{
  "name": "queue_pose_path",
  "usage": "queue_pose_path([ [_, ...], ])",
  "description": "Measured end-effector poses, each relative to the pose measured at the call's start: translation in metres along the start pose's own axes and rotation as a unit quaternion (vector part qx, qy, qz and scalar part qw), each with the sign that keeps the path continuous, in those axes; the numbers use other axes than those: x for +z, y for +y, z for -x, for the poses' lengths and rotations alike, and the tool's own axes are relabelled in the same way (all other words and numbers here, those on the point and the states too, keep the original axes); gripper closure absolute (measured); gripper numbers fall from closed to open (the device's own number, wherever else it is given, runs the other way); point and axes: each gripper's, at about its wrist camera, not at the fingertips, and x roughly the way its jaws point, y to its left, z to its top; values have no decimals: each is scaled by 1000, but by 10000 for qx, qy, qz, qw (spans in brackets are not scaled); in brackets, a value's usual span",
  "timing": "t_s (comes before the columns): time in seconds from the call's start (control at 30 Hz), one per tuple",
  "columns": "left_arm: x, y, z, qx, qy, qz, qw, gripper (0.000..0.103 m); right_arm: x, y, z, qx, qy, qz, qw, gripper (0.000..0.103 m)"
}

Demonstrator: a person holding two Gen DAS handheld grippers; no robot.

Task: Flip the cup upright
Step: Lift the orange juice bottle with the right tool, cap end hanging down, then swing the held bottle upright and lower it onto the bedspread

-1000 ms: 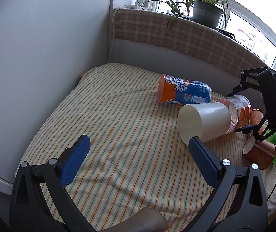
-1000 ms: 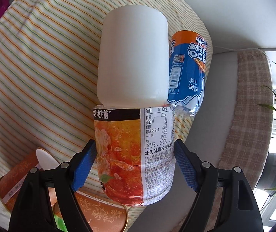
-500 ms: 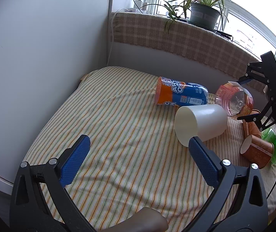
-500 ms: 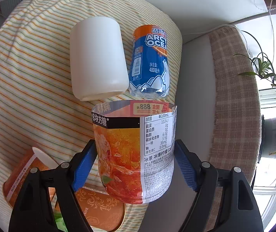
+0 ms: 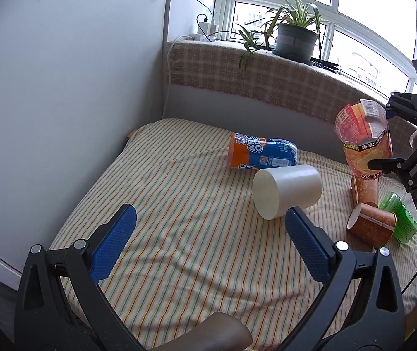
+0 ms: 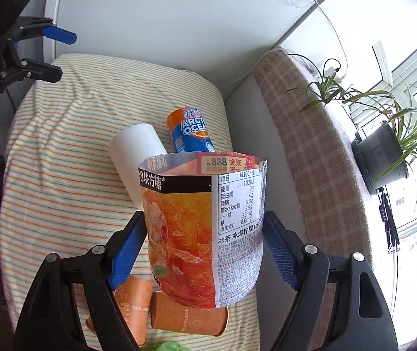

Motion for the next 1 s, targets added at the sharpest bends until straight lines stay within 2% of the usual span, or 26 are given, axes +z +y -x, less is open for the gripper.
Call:
queue_pose_path([
  [0.13, -1, 2, 15, -68, -148, 81, 9998, 0, 0, 14, 28, 94, -279, -743, 9968, 24],
  [0.23, -6, 2, 23, -160, -137, 88, 9997, 0, -5, 26, 43, 206, -432, -1467, 9880, 24],
  [0.3, -9, 2, 26, -255, -58, 103, 9996, 0, -11, 35, 51, 370, -540, -2039, 9768, 24],
  [0.4, -16, 1, 27, -431, 131, 136, 9989, 0, -23, 50, 57, 692, -654, -2883, 9528, 24],
  [0.47, -21, 0, 28, -566, 274, 169, 9979, 0, -32, 61, 54, 901, -612, -3481, 9311, 24],
  [0.53, -25, -1, 29, -664, 391, 206, 9968, 0, -45, 69, 49, 1165, -669, -4103, 9020, 24],
  [0.57, -27, -1, 30, -710, 433, 230, 9963, 0, -51, 72, 45, 1321, -694, -4420, 8845, 24],
  [0.67, -34, -2, 31, -848, 565, 288, 9944, 0, -74, 77, 30, 1909, -861, -5408, 8146, 24],
  [0.73, -36, -2, 32, -966, 652, 343, 9926, 0, -83, 82, 17, 2120, -850, -5813, 7810, 24],
  [0.77, -38, -1, 32, -1031, 707, 385, 9914, 0, -86, 85, 11, 2169, -805, -5925, 7716, 24],
  [0.93, -44, 0, 34, -1145, 823, 473, 9889, 0, -86, 94, -16, 2333, -550, -6251, 7428, 24],
  [1.0, -45, 0, 35, -1184, 846, 484, 9882, 0, -88, 93, -28, 2399, -434, -6412, 7276, 24],
])
